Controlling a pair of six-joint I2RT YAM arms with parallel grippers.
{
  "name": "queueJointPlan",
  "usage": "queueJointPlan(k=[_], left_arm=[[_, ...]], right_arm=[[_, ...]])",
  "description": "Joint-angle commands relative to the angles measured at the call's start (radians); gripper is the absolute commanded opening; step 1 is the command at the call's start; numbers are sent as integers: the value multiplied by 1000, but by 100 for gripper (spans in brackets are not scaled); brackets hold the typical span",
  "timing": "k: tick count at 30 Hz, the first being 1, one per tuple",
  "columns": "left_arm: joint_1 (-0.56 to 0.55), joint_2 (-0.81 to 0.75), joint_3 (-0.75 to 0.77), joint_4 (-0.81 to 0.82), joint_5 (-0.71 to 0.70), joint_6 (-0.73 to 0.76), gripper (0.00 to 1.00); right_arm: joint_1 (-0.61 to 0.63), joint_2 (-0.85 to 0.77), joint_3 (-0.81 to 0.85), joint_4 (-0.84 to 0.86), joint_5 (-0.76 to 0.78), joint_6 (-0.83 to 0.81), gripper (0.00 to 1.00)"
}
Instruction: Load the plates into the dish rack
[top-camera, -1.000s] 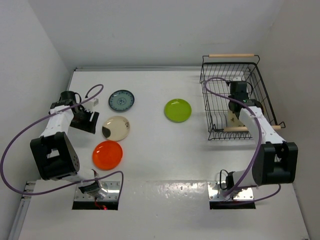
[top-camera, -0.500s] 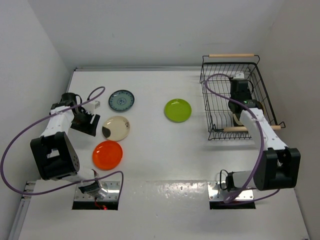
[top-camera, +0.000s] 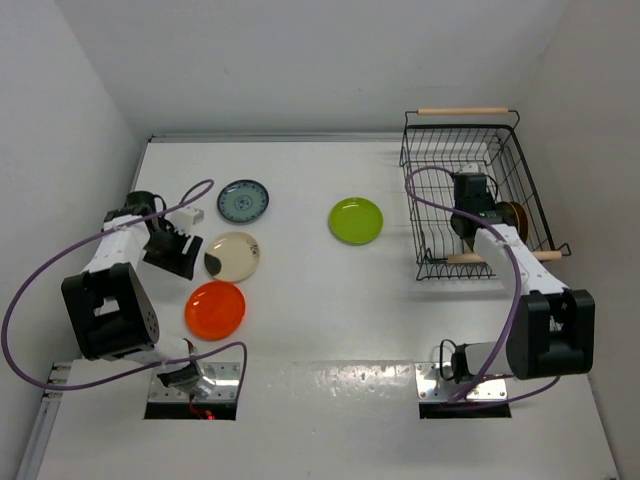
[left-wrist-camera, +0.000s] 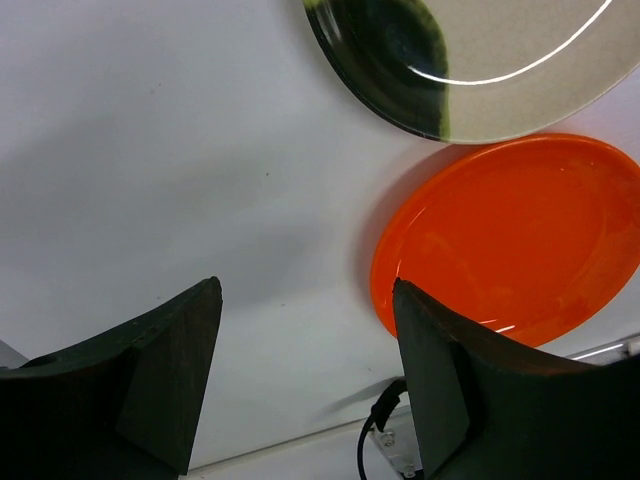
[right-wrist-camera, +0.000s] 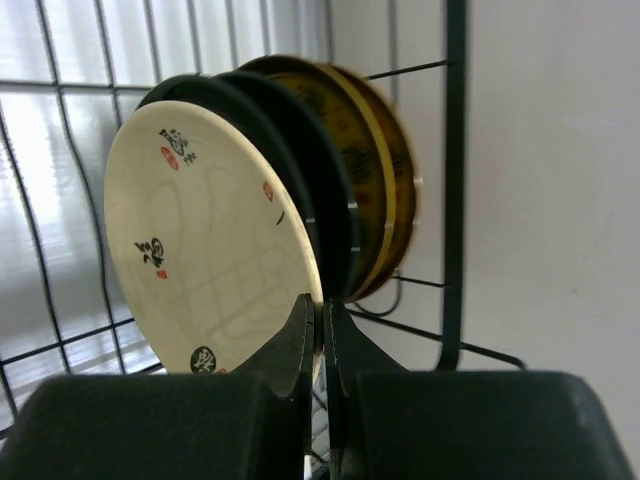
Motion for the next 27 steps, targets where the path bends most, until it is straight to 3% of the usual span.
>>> queueJointPlan(k=[1,8,10,12,14,18,23,27], left_arm=[[-6,-5,-9,-17,29,56,74],[-6,9,-42,4,78,66,78],[-6,35,-26,4,130,52,78],[-6,53,16,15,181,23,78],[-15,87,65,36,215,-16,78],[-41,163,145,99,255,-101,78],[-78,303,227,178,183,-183,78],[-88,441,278,178,111,-217,78]], right_arm=[[7,18,-3,33,17,27,0],[7,56,6,-7,-66,77,3],[5,66,15,-17,-66,91,15],[7,73,35,-42,-75,96,38],[7,69,54,-54,-79,100,49],[8,50,98,-80,-90,110,61],[10,18,194,-149,-99,143,77],[22,-43,270,-206,-104,148,80]])
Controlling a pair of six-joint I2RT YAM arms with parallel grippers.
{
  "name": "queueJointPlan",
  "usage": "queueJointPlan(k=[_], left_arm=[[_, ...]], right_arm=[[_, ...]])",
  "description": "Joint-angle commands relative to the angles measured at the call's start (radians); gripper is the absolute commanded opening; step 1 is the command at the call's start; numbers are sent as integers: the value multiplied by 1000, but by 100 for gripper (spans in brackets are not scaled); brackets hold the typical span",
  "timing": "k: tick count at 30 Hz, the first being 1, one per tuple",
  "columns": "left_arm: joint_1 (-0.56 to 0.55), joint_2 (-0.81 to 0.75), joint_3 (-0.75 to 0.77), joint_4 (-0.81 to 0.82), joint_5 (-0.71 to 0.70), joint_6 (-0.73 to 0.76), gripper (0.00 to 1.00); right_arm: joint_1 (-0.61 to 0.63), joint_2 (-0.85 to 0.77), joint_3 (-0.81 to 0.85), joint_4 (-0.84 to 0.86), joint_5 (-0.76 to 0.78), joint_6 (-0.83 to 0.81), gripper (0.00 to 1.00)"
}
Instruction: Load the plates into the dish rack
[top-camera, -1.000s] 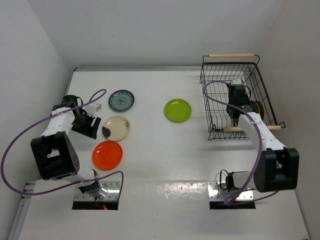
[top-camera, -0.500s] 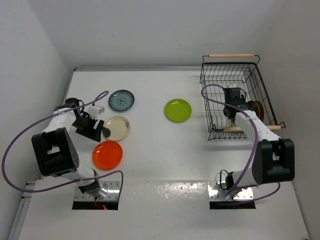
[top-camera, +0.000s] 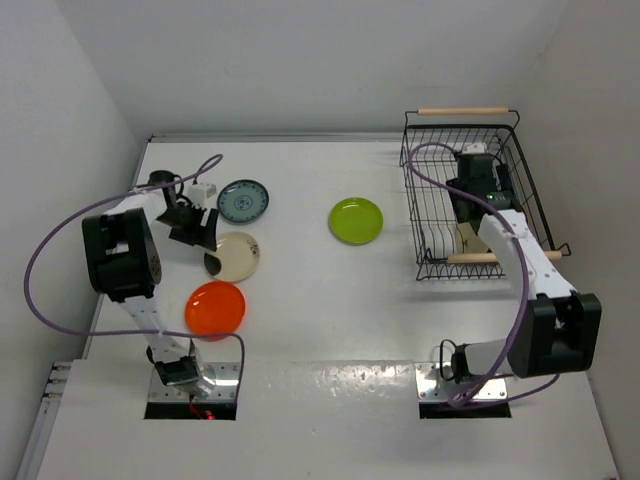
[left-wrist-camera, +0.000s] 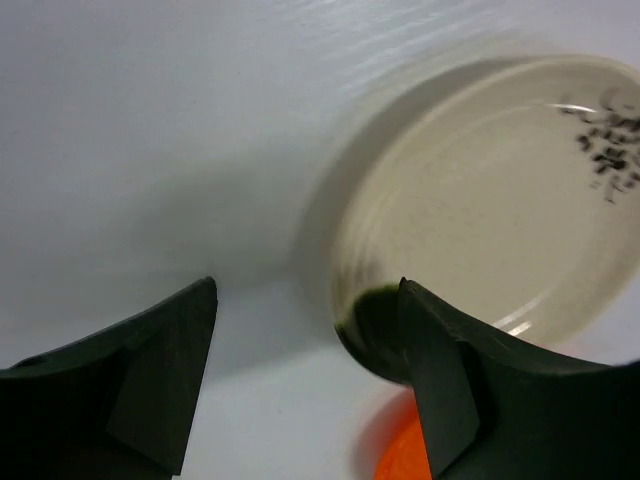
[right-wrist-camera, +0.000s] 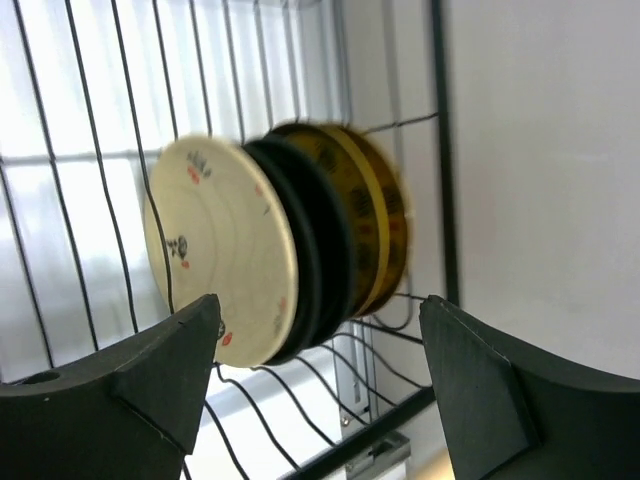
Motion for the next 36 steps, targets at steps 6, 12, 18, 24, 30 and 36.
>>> queueJointPlan(k=[6,12,18,24,30,36], left_arm=[[-18,145,59,-27,60,-36,57],[-27,165,132,-157,232,16,10],[-27,133,174,-235,341,41,0],[-108,12,295,-260,475,30,0],[-310,-111,363,-260,501,110,0],[-410,-178,403,-251,534,110,0]], right_arm=[[82,-160,137,-41,20,1,81],[145,-218,143,-31,63,-16,81],[211,-232,145,-28,65,9,81],[325,-205,174,-110,-383,115,86],[463,-61,134,182,-906,351,90],[535,140,208,286,-929,449,85]])
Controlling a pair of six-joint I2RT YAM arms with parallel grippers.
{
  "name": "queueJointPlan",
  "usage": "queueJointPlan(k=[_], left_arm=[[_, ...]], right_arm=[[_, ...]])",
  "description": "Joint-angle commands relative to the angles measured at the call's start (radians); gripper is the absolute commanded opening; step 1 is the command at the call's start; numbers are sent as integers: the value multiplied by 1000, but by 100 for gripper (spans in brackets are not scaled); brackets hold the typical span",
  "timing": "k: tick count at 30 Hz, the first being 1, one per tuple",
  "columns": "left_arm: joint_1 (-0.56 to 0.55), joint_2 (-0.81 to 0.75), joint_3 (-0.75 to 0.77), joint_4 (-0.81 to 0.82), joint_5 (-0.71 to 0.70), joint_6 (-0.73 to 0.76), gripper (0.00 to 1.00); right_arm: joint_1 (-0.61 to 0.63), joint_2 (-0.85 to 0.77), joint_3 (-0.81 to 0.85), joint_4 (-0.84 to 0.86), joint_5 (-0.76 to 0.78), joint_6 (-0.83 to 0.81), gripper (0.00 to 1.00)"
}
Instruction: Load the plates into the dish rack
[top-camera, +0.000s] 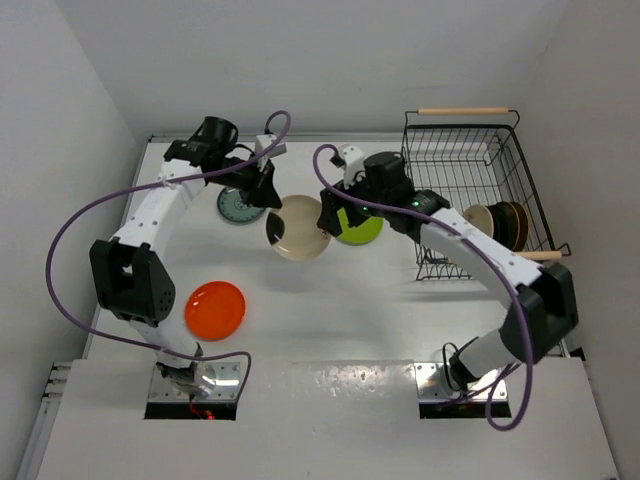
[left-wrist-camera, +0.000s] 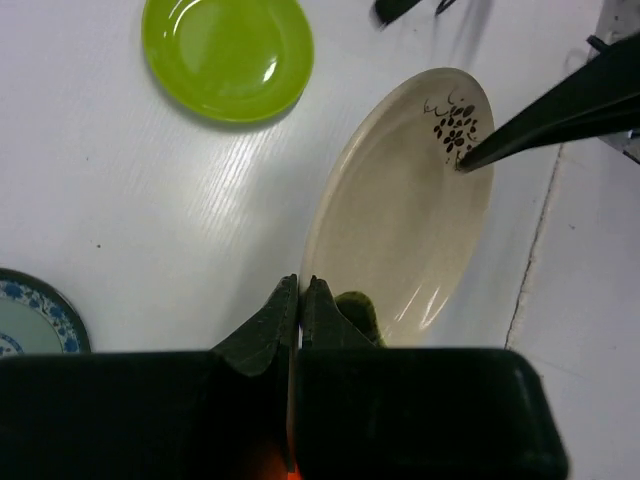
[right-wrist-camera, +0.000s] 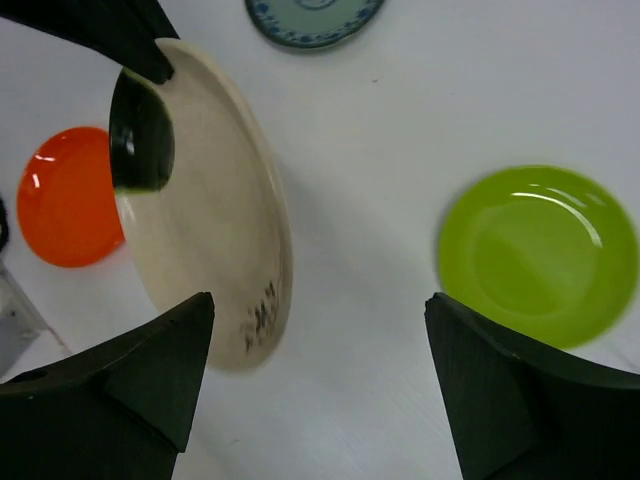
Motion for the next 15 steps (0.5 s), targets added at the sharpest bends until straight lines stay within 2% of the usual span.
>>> queueJointPlan(k=[1,2,4,5,8,9,10,11,12,13,14,15], left_arm=[[-7,-40,27,-13,82,26,0],[-7,-40,27,-13,83,26,0],[-7,-50,36,-13,93,26,0],[-7,-59,36,-13,93,26,0],[-7,-59,36,-4,55,26,0],[-7,-59,36,-4,38,16,4],[-7,-59,36,-4,18,5,48],[9,-59,47,-4,-15,-9,64],[23,-59,47,-4,-28,-9,75],[61,-72,47,-4,-37,9,91],[83,-73,47,-16,-63,23,96],[106,-97,36,-30,-84,38,99]], right_arm=[[16,86,58,137,-101,120,84],[14,98,60,140,-113,135,82],[21,133,58,151,-122,165,62],[18,138,57,157,-145,172,41],[19,121,28,197,-147,196,5],[19,97,2,223,-118,199,0],[11,72,-3,229,-84,198,0],[4,60,-14,227,-46,187,0],[1,26,-12,206,3,163,0],[-28,0,-3,182,38,147,0],[-39,-12,24,122,83,114,0],[-53,-52,60,53,223,80,0]])
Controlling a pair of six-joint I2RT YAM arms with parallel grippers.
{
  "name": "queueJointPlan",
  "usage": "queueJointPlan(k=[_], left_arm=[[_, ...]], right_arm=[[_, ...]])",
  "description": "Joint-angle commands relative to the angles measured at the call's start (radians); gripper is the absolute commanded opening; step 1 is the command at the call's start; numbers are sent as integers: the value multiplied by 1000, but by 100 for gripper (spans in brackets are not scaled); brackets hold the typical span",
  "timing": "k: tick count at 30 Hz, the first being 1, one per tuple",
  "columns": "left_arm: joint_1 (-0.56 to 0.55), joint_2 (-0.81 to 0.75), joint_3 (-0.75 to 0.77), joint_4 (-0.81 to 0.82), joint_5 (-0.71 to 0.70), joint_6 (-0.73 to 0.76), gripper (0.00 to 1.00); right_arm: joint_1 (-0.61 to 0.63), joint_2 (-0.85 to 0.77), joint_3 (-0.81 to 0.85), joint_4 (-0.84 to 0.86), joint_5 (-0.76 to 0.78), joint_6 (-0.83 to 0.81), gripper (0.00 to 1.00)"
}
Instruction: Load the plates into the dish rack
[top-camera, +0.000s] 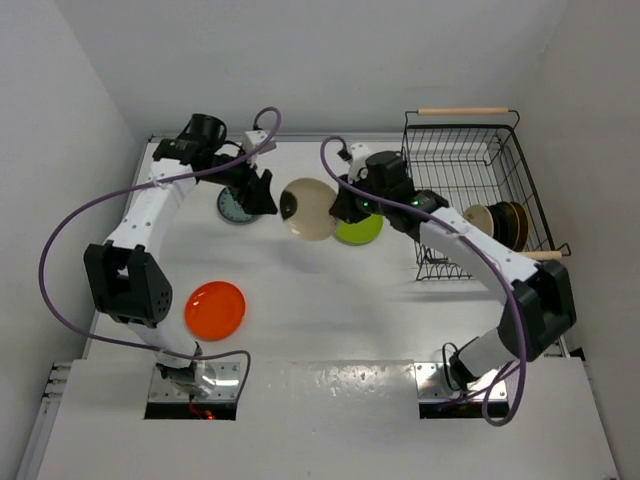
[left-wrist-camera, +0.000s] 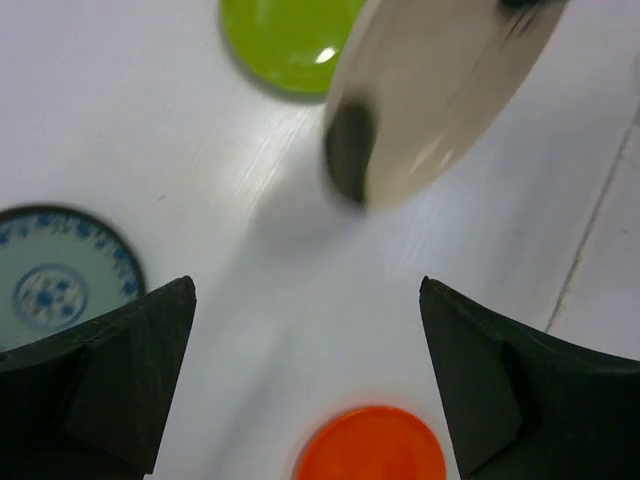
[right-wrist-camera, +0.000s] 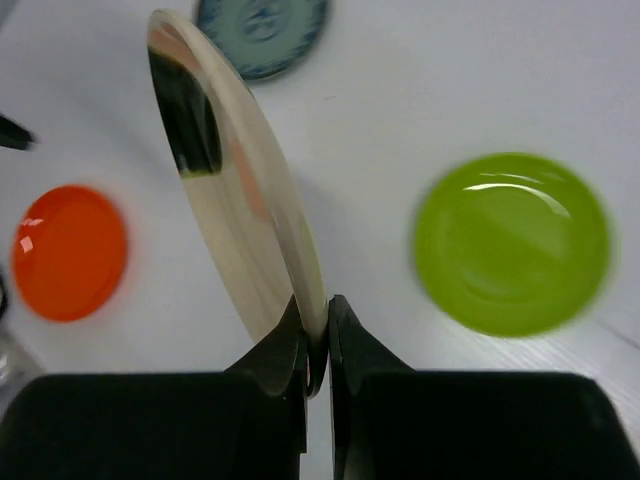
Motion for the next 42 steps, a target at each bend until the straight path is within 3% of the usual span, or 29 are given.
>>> queueJointPlan(k=[1,2,3,7,10,12,14,20,36,38,42], left_arm=[[121,-80,11,-26,-72,56,99],[165,-101,-30,-35,-114,105,99],[166,-101,-30,-44,-143,106,99],[203,-135,-247,-44,-364,210,97],[232,-146,-399,-20,-462,261,77],[250,-155,-460,3,-494,271,67],[266,-155,-513,14,-516,280,67],[341,-155,-590,23,-571,302,75],[427,-174,-681,42,-582,311,78],[427,-174,-672,42,-582,311,79],[427,-174,-662,42,-582,311,80]], right_arm=[[-93,-135,106,-69,283,-90,0],[-145,-155,140,-138,432,-151,0],[-146,-160,140,-193,434,-169,0],[-285,-142,220,-339,725,-302,0],[-366,-96,208,-403,852,-406,0],[-432,-59,200,-452,848,-397,0],[-463,-21,193,-493,828,-374,0],[-488,53,115,-514,876,-337,0],[-495,114,-4,-532,827,-200,0],[-495,122,15,-563,821,-180,4],[-503,124,44,-583,819,-172,23]])
